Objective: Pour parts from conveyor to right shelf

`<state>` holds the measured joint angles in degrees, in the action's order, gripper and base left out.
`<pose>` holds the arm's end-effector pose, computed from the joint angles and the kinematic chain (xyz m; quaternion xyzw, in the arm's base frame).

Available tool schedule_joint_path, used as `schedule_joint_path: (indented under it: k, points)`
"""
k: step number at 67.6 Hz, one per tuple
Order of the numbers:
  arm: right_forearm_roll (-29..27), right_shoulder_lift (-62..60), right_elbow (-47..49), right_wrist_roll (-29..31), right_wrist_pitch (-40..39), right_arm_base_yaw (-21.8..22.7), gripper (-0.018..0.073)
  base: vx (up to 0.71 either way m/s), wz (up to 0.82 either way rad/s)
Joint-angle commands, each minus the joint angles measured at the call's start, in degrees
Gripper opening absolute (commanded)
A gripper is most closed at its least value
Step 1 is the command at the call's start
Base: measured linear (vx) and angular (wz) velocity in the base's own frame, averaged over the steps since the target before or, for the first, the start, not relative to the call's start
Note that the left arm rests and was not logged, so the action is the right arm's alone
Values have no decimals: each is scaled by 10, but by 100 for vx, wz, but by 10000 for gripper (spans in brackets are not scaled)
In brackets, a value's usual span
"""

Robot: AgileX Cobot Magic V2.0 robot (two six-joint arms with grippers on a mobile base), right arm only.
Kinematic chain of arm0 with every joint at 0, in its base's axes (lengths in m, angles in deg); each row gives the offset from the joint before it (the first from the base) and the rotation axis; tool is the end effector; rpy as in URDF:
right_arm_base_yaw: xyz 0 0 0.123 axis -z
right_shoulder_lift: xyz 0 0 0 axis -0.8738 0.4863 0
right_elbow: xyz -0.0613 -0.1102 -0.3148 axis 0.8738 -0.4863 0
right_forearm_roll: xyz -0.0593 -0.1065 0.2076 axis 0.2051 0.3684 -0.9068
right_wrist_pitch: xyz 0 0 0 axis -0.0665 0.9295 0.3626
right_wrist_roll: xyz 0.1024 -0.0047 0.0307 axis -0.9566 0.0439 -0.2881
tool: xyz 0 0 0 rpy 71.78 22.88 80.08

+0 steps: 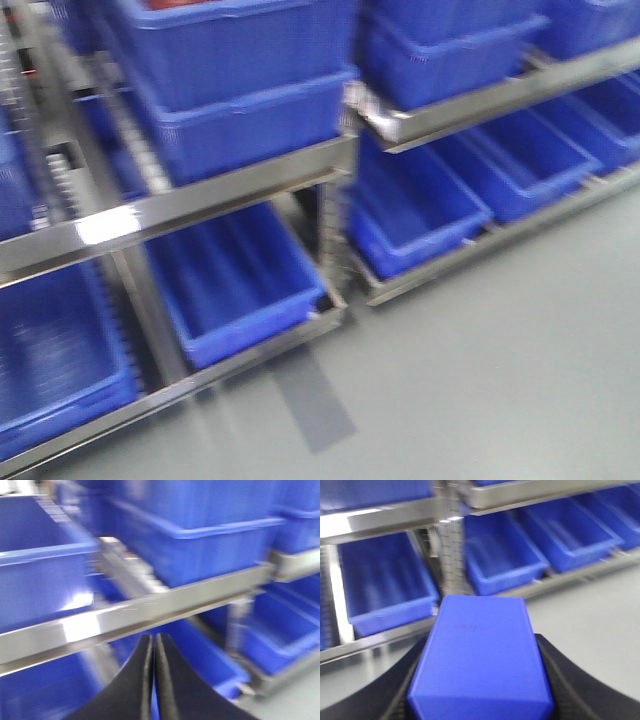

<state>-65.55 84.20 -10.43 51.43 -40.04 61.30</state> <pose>-0.0123 0.0083 0.2765 -0.0417 0.8412 0.0154 0.5389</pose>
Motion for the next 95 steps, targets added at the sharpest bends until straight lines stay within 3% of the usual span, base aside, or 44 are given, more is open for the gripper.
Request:
schedule_joint_path:
  k: [1, 46, 95]
  points:
    - [-1, 9, 15, 6, -40, 3, -6, 20, 76]
    - [-1, 9, 15, 6, -40, 3, -6, 21, 74]
    - [-1, 9, 15, 6, -40, 3, -6, 27, 18]
